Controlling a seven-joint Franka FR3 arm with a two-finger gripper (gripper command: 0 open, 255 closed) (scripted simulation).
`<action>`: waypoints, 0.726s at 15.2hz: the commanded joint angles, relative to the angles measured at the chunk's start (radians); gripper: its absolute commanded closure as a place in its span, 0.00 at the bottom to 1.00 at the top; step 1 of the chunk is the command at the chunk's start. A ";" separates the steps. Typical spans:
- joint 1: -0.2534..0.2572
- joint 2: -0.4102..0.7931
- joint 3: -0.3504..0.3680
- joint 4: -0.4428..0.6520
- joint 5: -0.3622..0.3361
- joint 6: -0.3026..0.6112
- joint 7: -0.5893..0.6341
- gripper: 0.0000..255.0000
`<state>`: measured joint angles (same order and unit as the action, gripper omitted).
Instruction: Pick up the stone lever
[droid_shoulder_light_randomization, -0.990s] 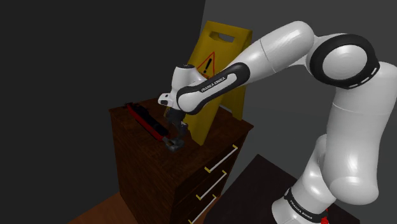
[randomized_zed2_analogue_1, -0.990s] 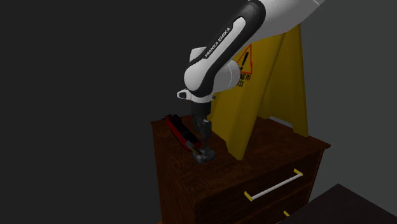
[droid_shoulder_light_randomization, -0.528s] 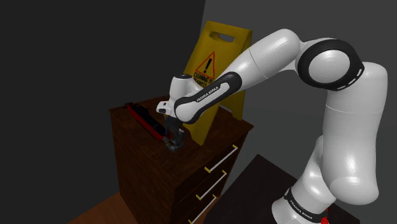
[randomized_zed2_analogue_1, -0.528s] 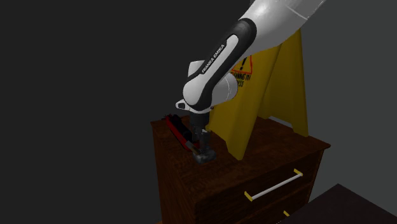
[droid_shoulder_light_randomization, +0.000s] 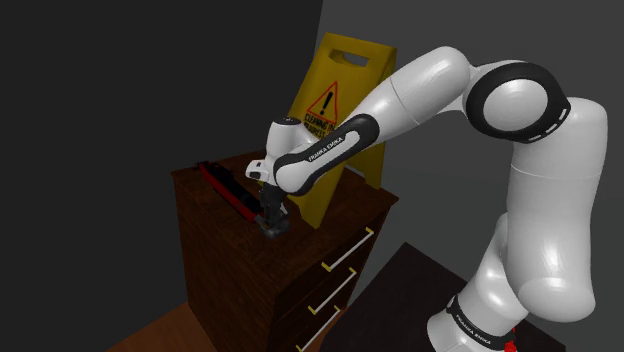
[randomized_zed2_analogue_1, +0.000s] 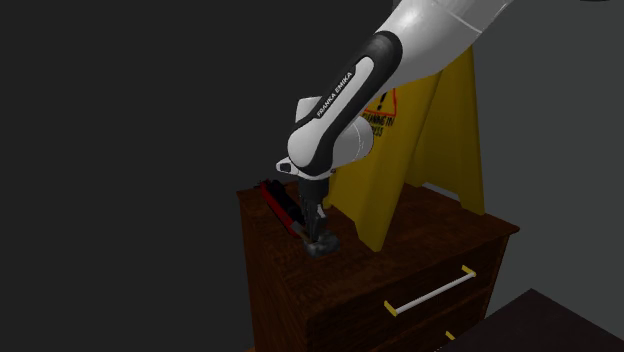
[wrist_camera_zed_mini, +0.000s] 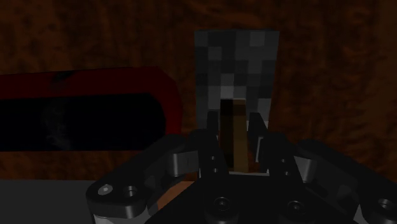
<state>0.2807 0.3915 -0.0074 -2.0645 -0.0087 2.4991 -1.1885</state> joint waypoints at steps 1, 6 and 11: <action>0.000 0.001 0.000 0.000 0.000 0.001 0.000 1.00; 0.000 -0.027 0.000 0.003 0.000 -0.032 0.000 1.00; 0.000 -0.074 0.000 0.013 0.000 -0.087 0.000 1.00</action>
<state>0.2821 0.3260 -0.0072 -2.0550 -0.0092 2.4233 -1.1869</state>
